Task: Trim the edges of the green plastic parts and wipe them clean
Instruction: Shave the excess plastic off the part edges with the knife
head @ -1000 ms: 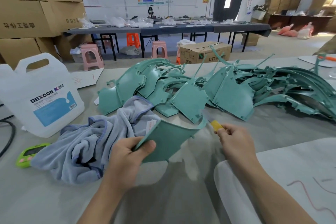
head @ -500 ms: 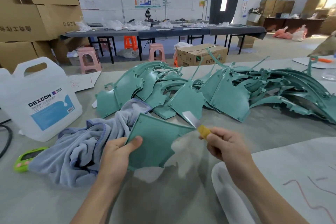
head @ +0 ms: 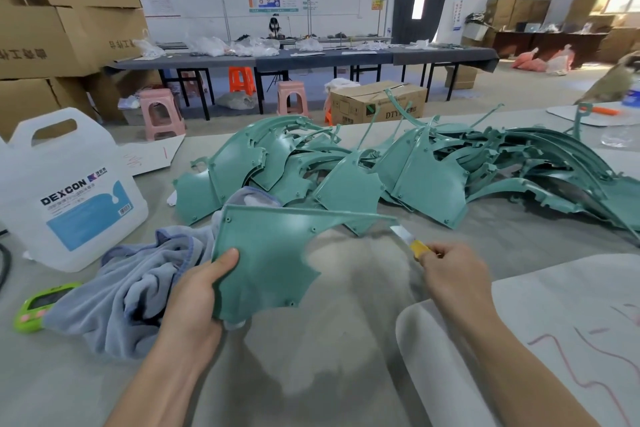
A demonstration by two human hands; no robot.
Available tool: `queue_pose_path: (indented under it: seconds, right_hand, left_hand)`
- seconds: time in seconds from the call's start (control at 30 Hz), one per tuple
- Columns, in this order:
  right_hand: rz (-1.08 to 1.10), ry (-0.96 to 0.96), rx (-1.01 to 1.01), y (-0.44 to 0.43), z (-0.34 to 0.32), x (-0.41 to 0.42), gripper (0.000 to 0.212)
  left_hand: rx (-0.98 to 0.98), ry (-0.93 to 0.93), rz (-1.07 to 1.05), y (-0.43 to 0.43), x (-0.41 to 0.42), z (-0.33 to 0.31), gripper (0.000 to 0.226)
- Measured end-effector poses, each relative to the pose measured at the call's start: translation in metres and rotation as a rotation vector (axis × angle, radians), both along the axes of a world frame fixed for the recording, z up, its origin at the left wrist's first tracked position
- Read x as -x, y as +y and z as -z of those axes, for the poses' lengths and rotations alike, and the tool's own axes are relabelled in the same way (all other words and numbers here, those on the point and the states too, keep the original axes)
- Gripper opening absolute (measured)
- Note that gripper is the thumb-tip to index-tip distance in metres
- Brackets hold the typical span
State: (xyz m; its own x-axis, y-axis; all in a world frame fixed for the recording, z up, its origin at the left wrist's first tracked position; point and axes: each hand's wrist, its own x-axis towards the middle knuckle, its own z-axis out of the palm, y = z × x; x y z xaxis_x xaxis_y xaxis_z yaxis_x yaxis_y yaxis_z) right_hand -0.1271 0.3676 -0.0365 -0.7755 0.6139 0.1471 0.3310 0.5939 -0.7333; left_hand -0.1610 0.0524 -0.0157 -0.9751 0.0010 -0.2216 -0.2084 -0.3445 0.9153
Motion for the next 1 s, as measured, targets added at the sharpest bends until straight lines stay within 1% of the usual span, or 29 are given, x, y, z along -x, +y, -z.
queue_pose_path:
  seconds: [0.03,0.07,0.13,0.17,0.2,0.27,0.33,0.4,0.53,0.6,0.63,0.7,0.77,0.8,0.87,0.93,1.0]
  right_hand:
    - [-0.018,0.028,0.042,0.001,0.000,0.000,0.022]
    - [-0.067,0.107,0.148,-0.001,-0.001,0.000,0.020]
    - [-0.217,0.314,0.439,-0.013,-0.005,-0.004,0.019]
    - [-0.291,0.388,0.522,-0.021,-0.007,-0.007,0.020]
    - [-0.371,0.423,0.533,-0.030,-0.008,-0.011,0.019]
    - [-0.500,0.401,0.430,-0.043,-0.007,-0.016,0.017]
    - [-0.491,0.317,0.270,-0.050,-0.001,-0.014,0.019]
    - [-0.362,0.249,0.195,-0.048,0.001,-0.009,0.022]
    - [-0.052,0.158,0.146,-0.027,-0.002,-0.006,0.026]
    - [0.013,0.139,0.141,-0.015,-0.004,-0.008,0.026]
    - [0.010,0.160,0.168,-0.012,-0.004,-0.009,0.025]
    - [-0.030,0.272,0.269,-0.014,-0.006,-0.010,0.021]
    - [-0.083,0.397,0.348,-0.020,-0.008,-0.013,0.021]
    - [-0.106,0.434,0.354,-0.024,-0.009,-0.014,0.021]
    - [-0.126,0.453,0.296,-0.030,-0.008,-0.016,0.020]
    - [-0.114,0.442,0.221,-0.034,-0.005,-0.017,0.024]
    - [-0.106,0.432,0.208,-0.036,-0.004,-0.017,0.026]
  left_hand:
    - [-0.004,-0.006,-0.012,0.000,0.000,0.000,0.017]
    - [0.005,-0.016,-0.026,0.001,0.000,0.000,0.017]
    - [0.035,-0.035,-0.042,0.002,0.000,0.000,0.017]
    - [0.046,-0.036,-0.039,0.003,-0.001,0.000,0.019]
    - [0.054,-0.037,-0.033,0.004,-0.001,0.000,0.021]
    - [0.048,-0.051,-0.017,0.006,-0.001,0.001,0.022]
    - [-0.009,-0.080,-0.003,0.006,-0.001,0.001,0.019]
    - [-0.068,-0.104,0.014,0.003,0.001,0.000,0.019]
    - [-0.136,-0.135,0.064,-0.005,0.006,0.001,0.022]
    - [-0.141,-0.137,0.051,-0.007,0.008,0.002,0.022]
    - [-0.143,-0.144,0.040,-0.007,0.009,0.002,0.019]
    - [-0.150,-0.179,0.022,-0.004,0.008,0.000,0.011]
    - [-0.159,-0.220,0.014,-0.002,0.008,0.000,0.010]
    - [-0.165,-0.245,0.022,-0.002,0.008,0.000,0.012]
    - [-0.164,-0.280,0.072,-0.002,0.007,0.001,0.016]
    - [-0.154,-0.258,0.149,-0.001,0.003,-0.001,0.022]
    - [-0.179,-0.249,0.216,0.002,0.000,-0.003,0.027]
